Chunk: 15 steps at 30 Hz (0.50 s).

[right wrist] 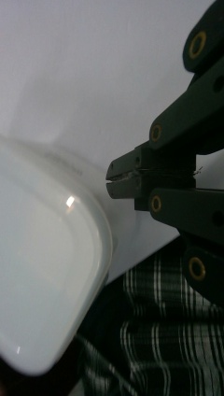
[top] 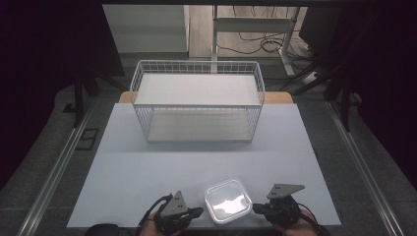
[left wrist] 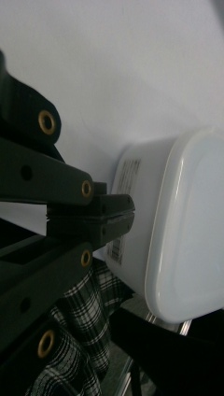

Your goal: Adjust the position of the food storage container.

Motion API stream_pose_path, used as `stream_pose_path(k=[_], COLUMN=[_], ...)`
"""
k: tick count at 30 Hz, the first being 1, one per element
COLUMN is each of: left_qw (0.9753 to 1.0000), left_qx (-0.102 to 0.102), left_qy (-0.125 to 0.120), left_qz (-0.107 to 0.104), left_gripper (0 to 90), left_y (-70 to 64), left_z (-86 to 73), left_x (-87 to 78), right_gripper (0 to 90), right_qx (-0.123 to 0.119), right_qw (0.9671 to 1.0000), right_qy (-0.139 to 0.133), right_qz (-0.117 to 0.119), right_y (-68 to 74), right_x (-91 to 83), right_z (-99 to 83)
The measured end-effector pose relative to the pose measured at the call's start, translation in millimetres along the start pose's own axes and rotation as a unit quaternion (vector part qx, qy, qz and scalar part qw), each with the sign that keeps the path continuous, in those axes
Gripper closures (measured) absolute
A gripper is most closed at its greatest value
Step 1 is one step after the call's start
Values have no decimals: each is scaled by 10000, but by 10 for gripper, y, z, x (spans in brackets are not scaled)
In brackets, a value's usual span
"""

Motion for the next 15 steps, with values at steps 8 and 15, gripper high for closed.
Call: stream_pose_path(k=[8, 15], left_qw=[9999, 9990], left_qx=[-93, -436], left_qy=[44, 34], left_qz=[-10, 71], left_gripper=[899, 899], left_y=[-13, 137], left_z=[19, -19], left_x=[36, -10], right_gripper=[890, 890], right_qx=[-28, -67], right_qw=[9999, 9998], right_qy=[-103, -185], right_qz=[-101, -67], right_y=[56, 98], right_x=[-31, 18], right_z=[50, 162])
Point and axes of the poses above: each handheld gripper's, and its own axes: x roughly forward along the jaws, z roughly out of its top, y roughly to its left, the point moved 7 cm from there along x, roughly forward along the jaws, and after that the axes turned 14 degrees about y, right-handed, at the moved point
